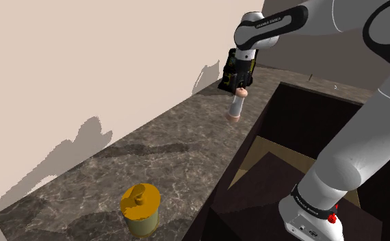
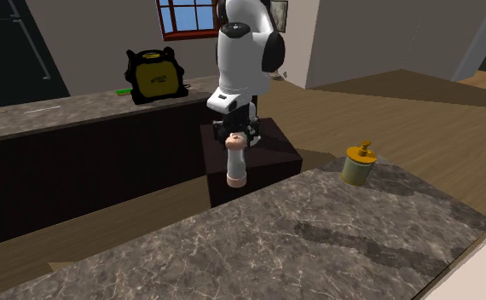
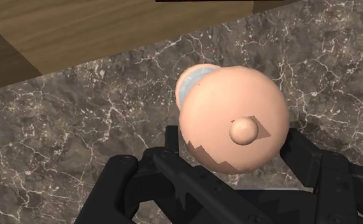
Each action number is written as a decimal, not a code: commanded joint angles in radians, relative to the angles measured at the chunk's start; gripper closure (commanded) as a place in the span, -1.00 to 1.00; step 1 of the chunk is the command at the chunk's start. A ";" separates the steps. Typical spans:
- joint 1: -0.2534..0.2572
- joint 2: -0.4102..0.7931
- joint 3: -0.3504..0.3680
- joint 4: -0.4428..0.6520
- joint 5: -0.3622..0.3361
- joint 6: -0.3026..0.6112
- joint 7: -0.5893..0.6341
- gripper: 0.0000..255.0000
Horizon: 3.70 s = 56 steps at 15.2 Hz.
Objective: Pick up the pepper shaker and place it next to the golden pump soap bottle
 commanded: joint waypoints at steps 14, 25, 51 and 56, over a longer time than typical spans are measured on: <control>0.001 -0.030 0.003 0.172 -0.004 -0.201 -0.001 1.00; 0.084 -0.131 0.116 0.094 0.016 -0.228 0.191 1.00; 0.346 -0.007 0.504 0.230 0.114 -0.221 0.822 1.00; 0.399 0.091 0.565 0.340 0.093 -0.230 0.942 1.00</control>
